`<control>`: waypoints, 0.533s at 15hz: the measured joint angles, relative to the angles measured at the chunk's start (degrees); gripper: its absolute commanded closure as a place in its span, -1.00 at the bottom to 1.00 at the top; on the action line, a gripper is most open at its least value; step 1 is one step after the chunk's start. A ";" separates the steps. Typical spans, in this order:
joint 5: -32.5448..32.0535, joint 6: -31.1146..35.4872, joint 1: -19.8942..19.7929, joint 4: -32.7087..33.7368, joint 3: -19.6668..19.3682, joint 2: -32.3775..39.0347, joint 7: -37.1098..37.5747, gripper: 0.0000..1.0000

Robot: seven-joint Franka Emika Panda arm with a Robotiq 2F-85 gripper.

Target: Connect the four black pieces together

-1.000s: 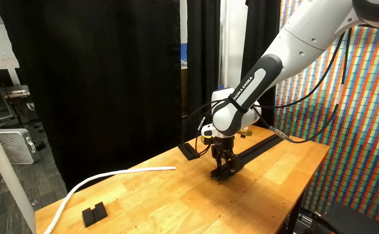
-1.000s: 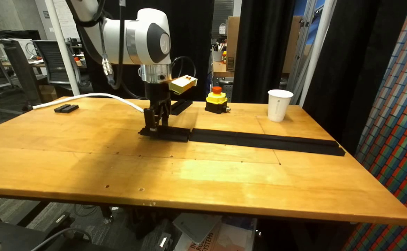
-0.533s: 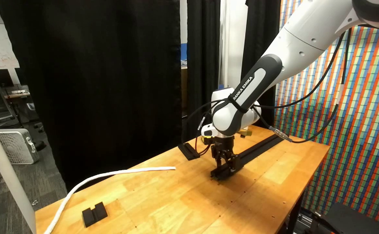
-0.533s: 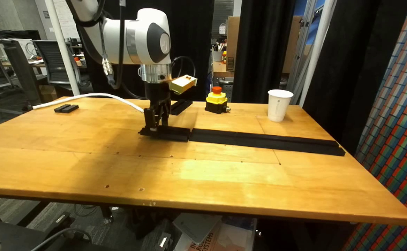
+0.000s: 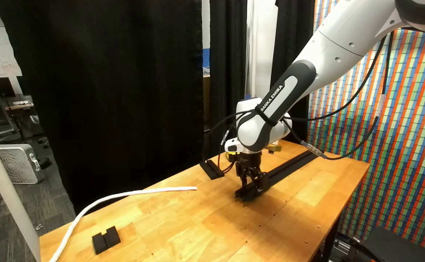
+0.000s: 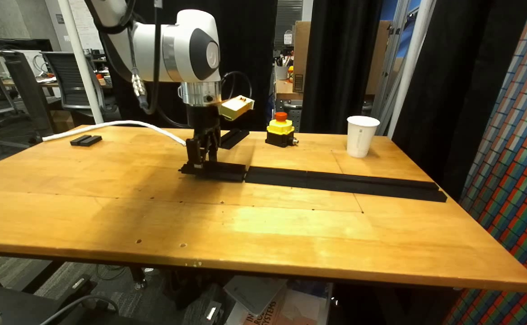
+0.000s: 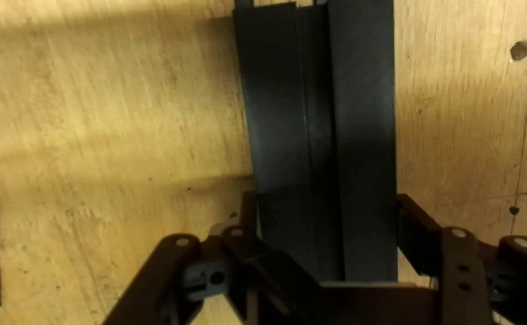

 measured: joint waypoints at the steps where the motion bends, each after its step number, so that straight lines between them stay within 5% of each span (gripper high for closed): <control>1: 0.00 0.00 0.01 0.05 0.02 0.00 -0.06 0.04; 8: 0.00 0.00 -0.02 0.18 -0.04 0.02 -0.60 0.04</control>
